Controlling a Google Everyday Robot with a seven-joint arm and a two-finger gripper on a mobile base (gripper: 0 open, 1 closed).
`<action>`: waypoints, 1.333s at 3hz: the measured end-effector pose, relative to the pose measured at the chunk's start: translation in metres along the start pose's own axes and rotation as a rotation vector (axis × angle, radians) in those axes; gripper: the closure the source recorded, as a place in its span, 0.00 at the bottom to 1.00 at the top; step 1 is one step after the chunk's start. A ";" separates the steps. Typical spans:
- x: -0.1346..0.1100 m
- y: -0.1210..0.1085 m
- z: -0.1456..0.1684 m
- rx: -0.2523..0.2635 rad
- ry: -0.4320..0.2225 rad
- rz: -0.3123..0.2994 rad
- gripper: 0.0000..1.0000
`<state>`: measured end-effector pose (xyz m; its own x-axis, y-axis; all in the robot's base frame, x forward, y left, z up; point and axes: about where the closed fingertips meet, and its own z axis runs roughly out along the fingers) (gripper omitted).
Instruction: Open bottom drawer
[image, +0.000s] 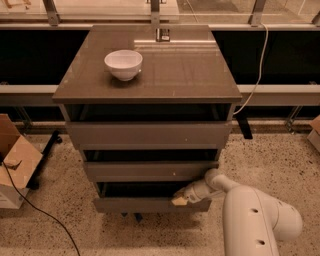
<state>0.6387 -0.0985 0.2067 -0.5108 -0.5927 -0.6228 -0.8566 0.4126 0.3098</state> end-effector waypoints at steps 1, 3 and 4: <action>0.000 0.000 0.000 0.000 0.000 0.000 0.96; 0.020 0.045 -0.002 -0.065 0.028 0.061 0.00; 0.020 0.045 -0.002 -0.065 0.028 0.061 0.00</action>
Offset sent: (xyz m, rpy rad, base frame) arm -0.1679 -0.0041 0.0408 0.0506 0.3279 -0.0681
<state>0.5898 -0.0931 0.2098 -0.5635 -0.5870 -0.5812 -0.8261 0.4037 0.3932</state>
